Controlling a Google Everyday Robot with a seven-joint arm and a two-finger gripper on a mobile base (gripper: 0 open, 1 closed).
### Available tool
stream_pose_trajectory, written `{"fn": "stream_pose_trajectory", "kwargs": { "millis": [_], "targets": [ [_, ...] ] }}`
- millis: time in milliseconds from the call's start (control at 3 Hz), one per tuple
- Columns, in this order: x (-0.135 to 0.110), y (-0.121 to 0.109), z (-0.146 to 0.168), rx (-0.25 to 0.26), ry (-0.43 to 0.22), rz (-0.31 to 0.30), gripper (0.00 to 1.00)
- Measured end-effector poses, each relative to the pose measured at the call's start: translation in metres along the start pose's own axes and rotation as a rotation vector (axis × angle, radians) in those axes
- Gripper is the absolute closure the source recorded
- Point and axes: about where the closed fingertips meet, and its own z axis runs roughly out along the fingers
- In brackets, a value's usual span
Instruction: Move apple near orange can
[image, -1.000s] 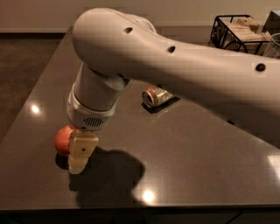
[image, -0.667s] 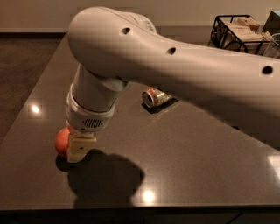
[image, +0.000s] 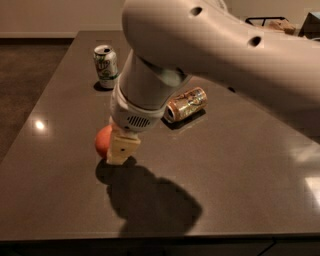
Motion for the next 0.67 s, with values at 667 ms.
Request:
{"fn": "stream_pose_trajectory", "kwargs": {
  "millis": [667],
  "targets": [
    [0.123,-0.053,-0.056,0.145,0.087,0.323,1.00]
  ]
}}
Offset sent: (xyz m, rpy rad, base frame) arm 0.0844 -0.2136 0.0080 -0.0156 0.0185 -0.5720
